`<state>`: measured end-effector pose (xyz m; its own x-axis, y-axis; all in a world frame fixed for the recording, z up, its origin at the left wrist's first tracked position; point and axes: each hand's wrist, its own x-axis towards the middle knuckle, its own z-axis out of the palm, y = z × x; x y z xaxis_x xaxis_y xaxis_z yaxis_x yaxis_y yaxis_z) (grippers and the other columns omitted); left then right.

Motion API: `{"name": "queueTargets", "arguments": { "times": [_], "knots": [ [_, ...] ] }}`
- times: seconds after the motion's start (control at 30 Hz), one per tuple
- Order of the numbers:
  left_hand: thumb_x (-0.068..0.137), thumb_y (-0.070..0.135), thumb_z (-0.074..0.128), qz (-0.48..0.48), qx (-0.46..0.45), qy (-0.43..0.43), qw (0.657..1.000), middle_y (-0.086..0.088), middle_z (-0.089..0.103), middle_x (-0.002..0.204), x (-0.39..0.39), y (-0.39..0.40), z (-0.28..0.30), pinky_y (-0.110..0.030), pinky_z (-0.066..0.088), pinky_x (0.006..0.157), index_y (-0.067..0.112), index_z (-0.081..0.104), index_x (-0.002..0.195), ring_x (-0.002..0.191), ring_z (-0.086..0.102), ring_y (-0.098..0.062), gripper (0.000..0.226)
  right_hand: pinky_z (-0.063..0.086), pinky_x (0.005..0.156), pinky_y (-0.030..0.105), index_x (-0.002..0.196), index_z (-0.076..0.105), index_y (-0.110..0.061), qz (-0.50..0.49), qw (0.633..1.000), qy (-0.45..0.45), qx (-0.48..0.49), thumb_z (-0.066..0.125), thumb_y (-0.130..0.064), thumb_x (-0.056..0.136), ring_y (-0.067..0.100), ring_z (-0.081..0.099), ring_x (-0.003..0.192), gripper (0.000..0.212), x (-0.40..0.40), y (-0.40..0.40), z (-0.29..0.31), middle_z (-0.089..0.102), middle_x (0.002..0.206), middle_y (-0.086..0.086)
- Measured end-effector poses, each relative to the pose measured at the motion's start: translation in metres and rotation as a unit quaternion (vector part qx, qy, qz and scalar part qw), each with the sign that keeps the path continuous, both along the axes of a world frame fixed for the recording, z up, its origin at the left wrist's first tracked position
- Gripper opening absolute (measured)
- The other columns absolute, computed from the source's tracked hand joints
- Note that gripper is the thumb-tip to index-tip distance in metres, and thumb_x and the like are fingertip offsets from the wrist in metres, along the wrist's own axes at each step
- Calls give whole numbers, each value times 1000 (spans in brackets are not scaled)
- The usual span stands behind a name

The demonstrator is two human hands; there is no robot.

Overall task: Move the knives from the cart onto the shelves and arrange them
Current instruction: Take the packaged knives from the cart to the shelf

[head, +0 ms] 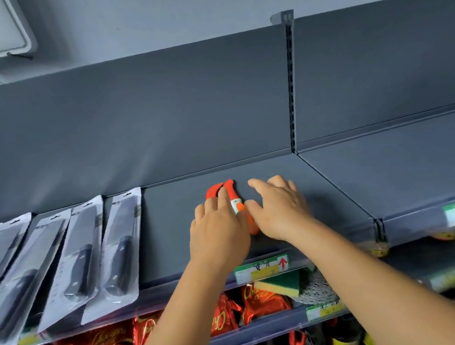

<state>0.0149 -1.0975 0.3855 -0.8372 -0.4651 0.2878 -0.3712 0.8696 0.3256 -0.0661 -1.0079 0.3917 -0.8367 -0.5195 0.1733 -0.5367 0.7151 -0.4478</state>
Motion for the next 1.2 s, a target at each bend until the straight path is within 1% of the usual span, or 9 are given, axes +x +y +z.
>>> {"name": "queueTargets", "arguments": {
  "times": [0.13, 0.23, 0.3, 0.47, 0.57, 0.73, 0.9, 1.03, 1.2],
  "knots": [
    [99, 30, 39, -120, 28, 65, 990, -4, 37, 145, 19, 34, -5, -33, 29, 107, 14, 22, 148, 130, 32, -25, 54, 25, 108, 38, 148, 25, -33, -27, 999, 18, 1, 38, -41, 98, 23, 27, 134, 52, 30, 50, -5, 32, 147, -4],
    [97, 20, 43, -216, 50, 72, 972, -3, 32, 147, 28, 63, -19, -25, 25, 106, 13, 19, 149, 133, 29, -21, 58, 21, 111, 37, 149, 24, -32, -75, 997, -3, 0, 38, -41, 98, 20, 23, 137, 53, 48, 92, -21, 28, 150, -7],
    [96, 19, 43, -265, 43, 63, 961, -3, 32, 147, 33, 81, -33, -24, 25, 107, 13, 19, 150, 133, 29, -19, 59, 19, 114, 36, 149, 24, -32, -110, 994, -17, -6, 39, -42, 98, 18, 22, 139, 54, 61, 119, -35, 27, 151, -9],
    [97, 29, 44, -351, 31, -12, 936, 4, 24, 150, 44, 128, -75, -21, 20, 109, 19, 11, 151, 136, 25, -15, 64, 16, 115, 33, 151, 20, -30, -196, 977, -82, 2, 40, -43, 98, 16, 18, 142, 58, 98, 187, -82, 21, 155, -10],
    [96, 31, 43, -386, 30, -76, 919, 4, 20, 152, 44, 160, -102, -25, 21, 112, 19, 6, 151, 137, 24, -16, 67, 20, 112, 32, 150, 21, -30, -260, 959, -113, 20, 42, -46, 96, 17, 23, 141, 60, 117, 227, -115, 26, 154, -7],
    [95, 34, 44, -439, 21, -163, 883, 2, 17, 153, 40, 229, -141, -29, 24, 112, 19, 7, 151, 138, 23, -19, 69, 22, 111, 34, 150, 22, -29, -360, 917, -168, 22, 44, -46, 94, 19, 25, 140, 62, 147, 300, -158, 28, 153, -3],
    [95, 36, 45, -493, -6, -226, 840, -2, 15, 155, 43, 320, -173, -36, 26, 112, 18, 3, 152, 139, 23, -24, 73, 24, 110, 35, 149, 23, -26, -437, 876, -202, 19, 42, -46, 95, 20, 27, 139, 61, 179, 383, -189, 31, 152, -3],
    [98, 37, 42, -527, -1, -264, 808, -1, 10, 158, 54, 402, -194, -34, 23, 113, 21, 0, 152, 143, 18, -21, 70, 21, 114, 36, 150, 22, -26, -484, 843, -235, -4, 42, -45, 96, 21, 23, 142, 61, 204, 455, -208, 27, 154, -3],
    [98, 37, 41, -566, -1, -304, 766, -4, 11, 158, 75, 495, -222, -31, 17, 115, 21, 0, 151, 144, 14, -20, 70, 21, 114, 36, 149, 24, -25, -532, 806, -261, -10, 44, -45, 95, 22, 25, 142, 61, 236, 545, -226, 27, 154, -2]
  ]
}}
